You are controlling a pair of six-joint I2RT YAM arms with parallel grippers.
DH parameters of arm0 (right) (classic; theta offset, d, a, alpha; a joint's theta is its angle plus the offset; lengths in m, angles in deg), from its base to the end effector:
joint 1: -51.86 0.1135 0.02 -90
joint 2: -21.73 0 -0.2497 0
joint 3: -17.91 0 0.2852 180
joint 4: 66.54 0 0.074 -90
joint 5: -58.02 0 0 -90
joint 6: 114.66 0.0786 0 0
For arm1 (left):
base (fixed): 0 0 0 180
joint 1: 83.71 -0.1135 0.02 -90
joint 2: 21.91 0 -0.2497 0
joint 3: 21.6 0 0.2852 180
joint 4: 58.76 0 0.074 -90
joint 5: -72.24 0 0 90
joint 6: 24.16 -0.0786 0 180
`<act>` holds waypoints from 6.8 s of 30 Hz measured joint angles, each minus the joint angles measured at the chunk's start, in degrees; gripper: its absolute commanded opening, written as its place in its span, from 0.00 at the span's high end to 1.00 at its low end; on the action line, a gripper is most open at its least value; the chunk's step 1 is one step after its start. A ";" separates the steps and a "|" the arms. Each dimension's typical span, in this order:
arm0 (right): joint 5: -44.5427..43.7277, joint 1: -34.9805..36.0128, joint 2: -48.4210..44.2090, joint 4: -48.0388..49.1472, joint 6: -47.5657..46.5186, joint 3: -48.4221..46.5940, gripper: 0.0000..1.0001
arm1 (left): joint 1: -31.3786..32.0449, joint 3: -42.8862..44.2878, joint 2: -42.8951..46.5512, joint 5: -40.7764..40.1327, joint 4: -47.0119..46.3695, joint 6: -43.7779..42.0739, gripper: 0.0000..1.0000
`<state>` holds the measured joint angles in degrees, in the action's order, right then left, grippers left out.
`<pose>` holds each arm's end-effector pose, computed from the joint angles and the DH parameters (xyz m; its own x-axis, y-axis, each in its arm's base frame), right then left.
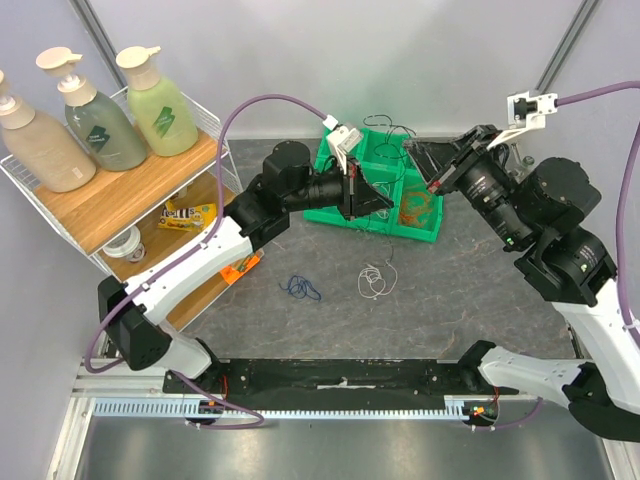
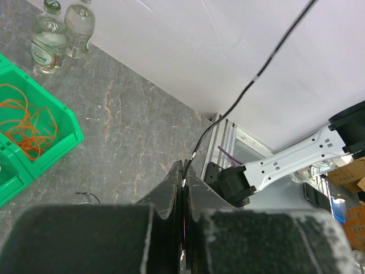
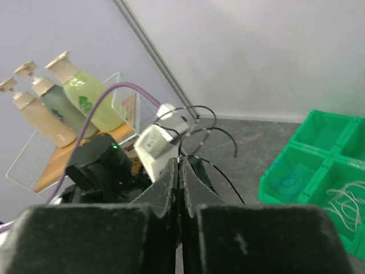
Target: Untangle the cables
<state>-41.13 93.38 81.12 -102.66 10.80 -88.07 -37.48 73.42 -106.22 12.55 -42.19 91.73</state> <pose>0.1864 0.1484 0.5631 -0.2009 0.5871 -0.7842 -0.5166 0.6166 0.5940 0.2595 -0.3283 0.4005 -0.4874 -0.0361 -0.8724 0.8424 0.2433 -0.4807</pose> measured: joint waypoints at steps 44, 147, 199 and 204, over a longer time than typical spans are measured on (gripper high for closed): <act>16.65 -12.83 8.09 12.50 1.03 59.10 0.06 | -0.42 13.88 5.18 -7.76 16.81 -0.63 0.98; 33.09 -14.67 14.34 -15.47 -24.55 11.32 0.34 | -7.52 19.78 -6.88 6.69 37.48 -0.76 0.98; 32.70 -14.36 -2.45 -5.25 -17.86 25.24 1.00 | -11.30 11.65 -1.14 13.27 28.30 8.74 0.60; 32.57 -14.36 -2.47 -5.22 -17.40 25.24 1.00 | -11.30 11.04 1.03 13.20 26.69 8.76 0.82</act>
<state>-8.56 79.02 78.65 -107.88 -6.59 -62.83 -48.78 84.46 -105.19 25.75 -15.50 100.49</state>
